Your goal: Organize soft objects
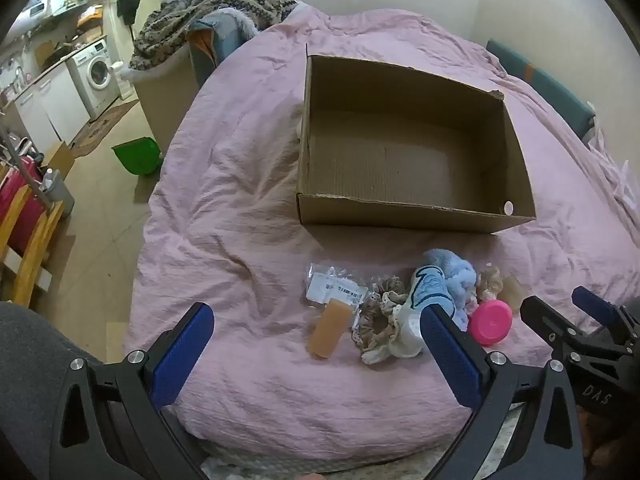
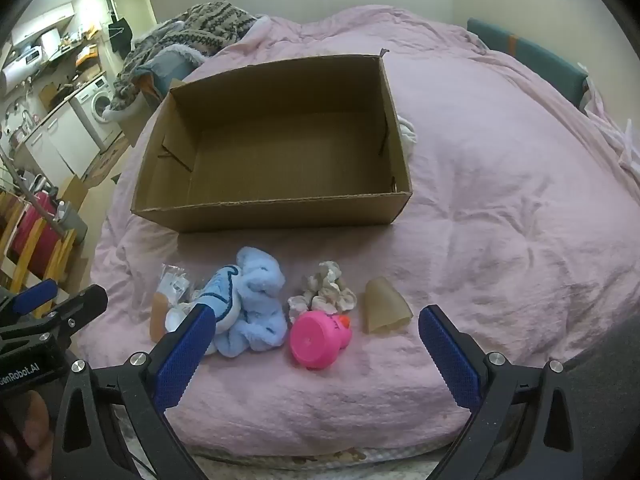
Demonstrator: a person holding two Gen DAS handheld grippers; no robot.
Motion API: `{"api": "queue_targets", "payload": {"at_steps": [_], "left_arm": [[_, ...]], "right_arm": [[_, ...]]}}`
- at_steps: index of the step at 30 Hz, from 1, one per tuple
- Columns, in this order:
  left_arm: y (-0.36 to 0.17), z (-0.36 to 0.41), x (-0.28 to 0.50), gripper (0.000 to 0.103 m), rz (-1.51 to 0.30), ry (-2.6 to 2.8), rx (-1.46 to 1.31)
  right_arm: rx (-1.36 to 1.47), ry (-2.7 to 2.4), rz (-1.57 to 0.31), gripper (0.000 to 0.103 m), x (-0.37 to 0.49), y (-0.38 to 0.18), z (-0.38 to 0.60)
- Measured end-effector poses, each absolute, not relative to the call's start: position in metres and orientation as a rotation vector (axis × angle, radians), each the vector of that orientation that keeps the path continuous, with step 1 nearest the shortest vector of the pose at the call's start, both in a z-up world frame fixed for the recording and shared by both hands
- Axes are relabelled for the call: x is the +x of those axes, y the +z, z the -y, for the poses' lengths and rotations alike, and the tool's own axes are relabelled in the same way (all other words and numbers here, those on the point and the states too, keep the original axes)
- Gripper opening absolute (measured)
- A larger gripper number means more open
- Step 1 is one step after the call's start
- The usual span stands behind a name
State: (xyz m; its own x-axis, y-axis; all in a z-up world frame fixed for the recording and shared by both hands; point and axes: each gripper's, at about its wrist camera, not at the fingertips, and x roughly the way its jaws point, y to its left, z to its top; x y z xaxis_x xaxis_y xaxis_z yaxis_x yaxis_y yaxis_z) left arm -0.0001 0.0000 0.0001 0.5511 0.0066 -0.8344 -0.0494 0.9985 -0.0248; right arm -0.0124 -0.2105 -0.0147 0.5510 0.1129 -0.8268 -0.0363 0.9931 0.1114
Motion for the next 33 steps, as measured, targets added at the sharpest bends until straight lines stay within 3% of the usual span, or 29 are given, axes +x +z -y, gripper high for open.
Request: {"api": "queue_targets", "payload": {"at_steps": [33], "left_arm": [[-0.0038,0.0002,0.0028,0.103,-0.991,0.027,-0.045]], "right_arm": [[0.085,0.087,-0.985,0.103,-0.0129,-0.0146,0.2106]]}}
